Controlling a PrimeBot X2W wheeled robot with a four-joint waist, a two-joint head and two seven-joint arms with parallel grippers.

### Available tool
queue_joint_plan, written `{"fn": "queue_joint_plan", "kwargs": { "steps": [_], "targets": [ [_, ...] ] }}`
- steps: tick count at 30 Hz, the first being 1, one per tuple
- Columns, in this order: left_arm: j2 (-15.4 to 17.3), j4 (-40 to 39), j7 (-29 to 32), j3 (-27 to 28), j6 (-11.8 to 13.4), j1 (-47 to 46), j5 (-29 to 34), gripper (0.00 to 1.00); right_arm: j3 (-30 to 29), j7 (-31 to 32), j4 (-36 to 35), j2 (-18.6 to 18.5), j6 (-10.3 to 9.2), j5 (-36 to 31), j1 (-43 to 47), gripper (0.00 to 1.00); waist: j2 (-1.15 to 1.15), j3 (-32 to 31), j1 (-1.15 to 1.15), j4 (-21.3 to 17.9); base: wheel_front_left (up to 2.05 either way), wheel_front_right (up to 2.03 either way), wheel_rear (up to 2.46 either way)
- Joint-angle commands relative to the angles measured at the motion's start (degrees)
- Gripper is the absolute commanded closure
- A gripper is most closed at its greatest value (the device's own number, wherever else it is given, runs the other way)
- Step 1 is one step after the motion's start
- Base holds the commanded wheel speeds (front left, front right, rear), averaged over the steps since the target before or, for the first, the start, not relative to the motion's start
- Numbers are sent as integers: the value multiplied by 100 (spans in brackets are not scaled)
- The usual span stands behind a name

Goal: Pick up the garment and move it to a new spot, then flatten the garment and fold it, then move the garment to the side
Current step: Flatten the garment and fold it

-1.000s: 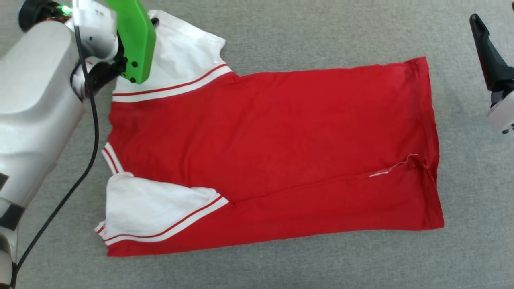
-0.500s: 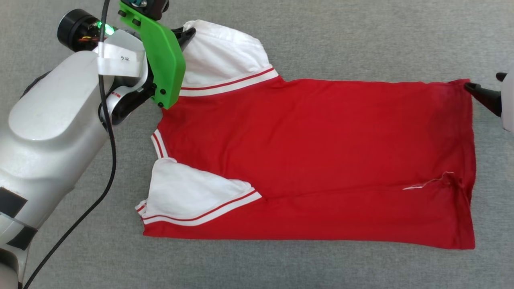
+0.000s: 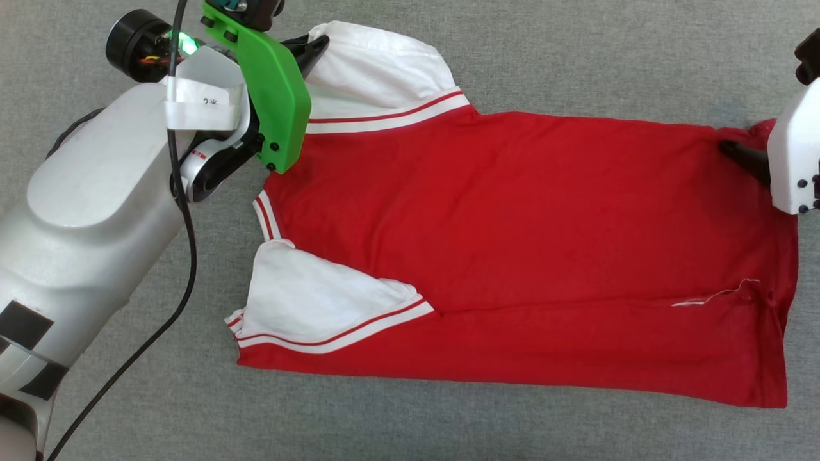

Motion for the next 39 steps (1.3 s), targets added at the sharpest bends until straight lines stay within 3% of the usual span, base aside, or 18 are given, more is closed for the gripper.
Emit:
{"fn": "queue_joint_plan", "kwargs": {
  "steps": [1,10,18,32,39],
  "targets": [
    [11,37,-60,11,20,88,57,100,236,-174,176,210,3,180,192,100,0,-66,0,-44,0,0,0],
    [249,50,-352,60,88,440,4,100,367,-1587,181,92,3,281,146,100,0,-608,0,-198,0,0,0],
    [664,-481,-652,40,416,1388,-151,100,418,-2471,-159,-66,3,331,889,100,0,-1264,0,-246,0,0,0],
    [1368,-1914,-911,-180,1357,3303,-499,100,-139,-2903,-1034,-225,3,255,2868,100,0,-1846,0,-185,0,0,0],
    [1396,-2071,-1054,-311,1594,3988,-719,100,-584,-2731,-1407,16,3,147,3805,100,0,-1828,0,-154,0,0,0]
  ]
}}
